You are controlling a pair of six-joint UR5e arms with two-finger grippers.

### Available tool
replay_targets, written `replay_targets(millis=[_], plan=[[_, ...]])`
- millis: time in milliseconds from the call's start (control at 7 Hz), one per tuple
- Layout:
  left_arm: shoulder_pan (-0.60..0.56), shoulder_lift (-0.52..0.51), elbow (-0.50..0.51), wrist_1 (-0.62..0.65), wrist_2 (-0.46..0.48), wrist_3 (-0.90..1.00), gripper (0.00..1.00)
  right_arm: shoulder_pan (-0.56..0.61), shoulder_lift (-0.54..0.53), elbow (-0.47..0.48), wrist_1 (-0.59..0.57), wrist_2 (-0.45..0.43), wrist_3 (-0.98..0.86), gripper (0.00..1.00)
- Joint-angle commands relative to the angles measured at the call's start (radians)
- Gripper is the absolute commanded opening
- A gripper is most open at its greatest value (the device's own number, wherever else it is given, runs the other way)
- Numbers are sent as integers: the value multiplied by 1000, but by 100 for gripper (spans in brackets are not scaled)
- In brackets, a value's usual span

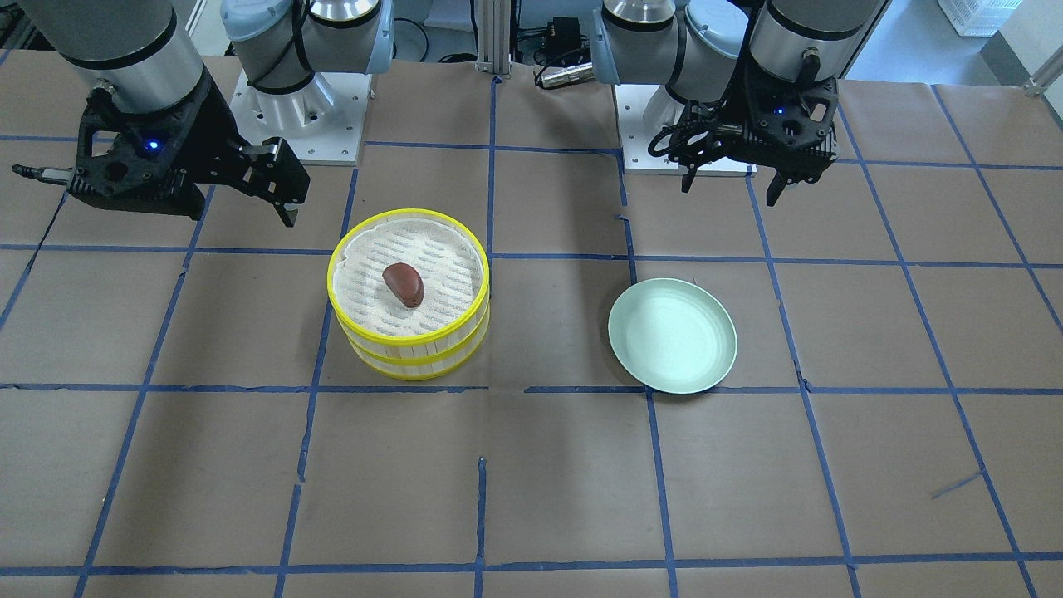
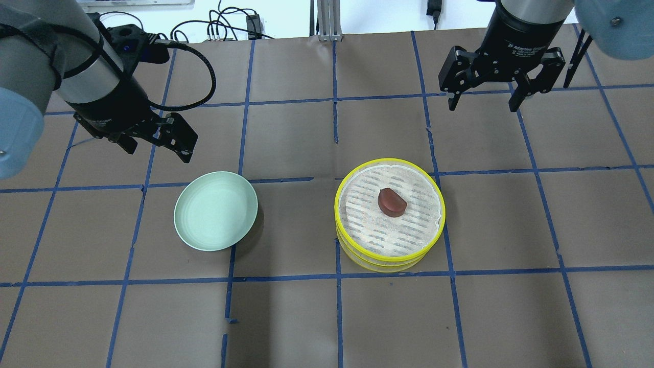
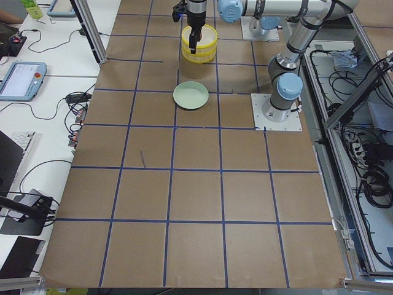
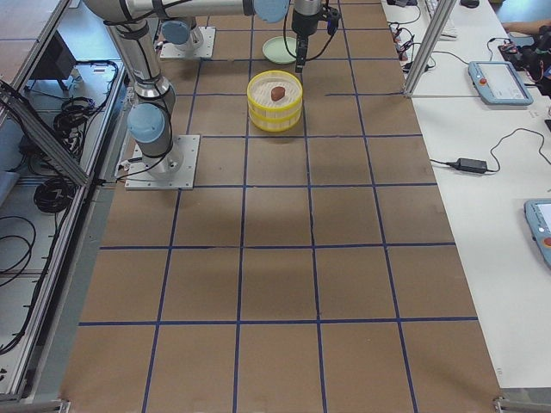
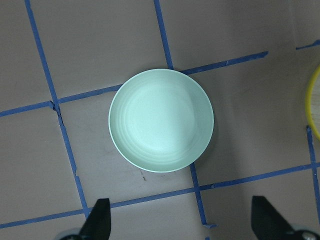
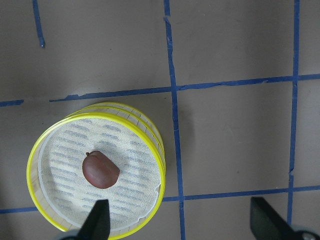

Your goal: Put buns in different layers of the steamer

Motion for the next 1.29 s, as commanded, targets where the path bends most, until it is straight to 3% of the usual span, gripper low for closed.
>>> replay_targets(millis=[0, 1143], plan=[[0, -3, -1, -1, 5, -25, 100, 0, 0, 0, 0, 0, -1, 100], [-15, -21, 2, 10, 3, -116, 100, 0, 2, 5, -2, 2, -1, 100]])
